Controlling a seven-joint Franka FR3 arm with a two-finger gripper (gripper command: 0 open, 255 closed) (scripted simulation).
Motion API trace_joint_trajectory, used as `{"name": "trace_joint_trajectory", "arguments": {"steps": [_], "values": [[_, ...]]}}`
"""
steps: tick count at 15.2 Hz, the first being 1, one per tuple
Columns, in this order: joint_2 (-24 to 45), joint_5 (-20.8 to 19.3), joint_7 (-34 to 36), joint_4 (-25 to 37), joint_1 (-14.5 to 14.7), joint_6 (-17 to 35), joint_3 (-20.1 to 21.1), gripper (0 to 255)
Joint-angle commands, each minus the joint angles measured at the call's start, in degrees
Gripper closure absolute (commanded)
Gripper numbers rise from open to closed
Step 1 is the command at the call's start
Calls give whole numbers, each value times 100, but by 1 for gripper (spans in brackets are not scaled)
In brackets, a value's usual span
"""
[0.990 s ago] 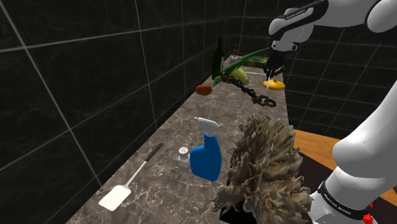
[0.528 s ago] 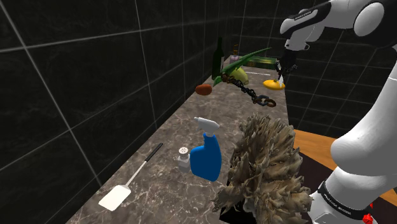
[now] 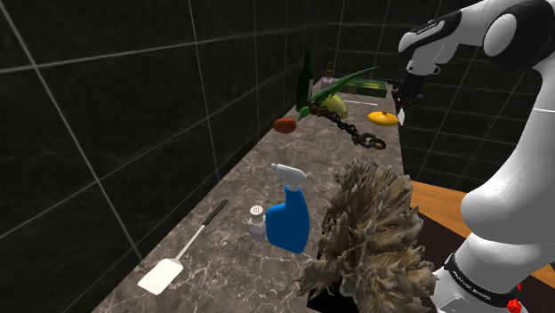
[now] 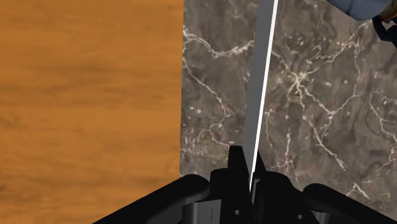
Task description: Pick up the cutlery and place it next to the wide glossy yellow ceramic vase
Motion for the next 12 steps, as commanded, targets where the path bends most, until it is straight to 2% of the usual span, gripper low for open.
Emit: {"name": "trace_joint_trajectory", "arguments": {"steps": [1,12], "values": [[48,17,-21,-96,-1,145,5,255],[324,125,-142,-580,-8,893,36,255]]}}
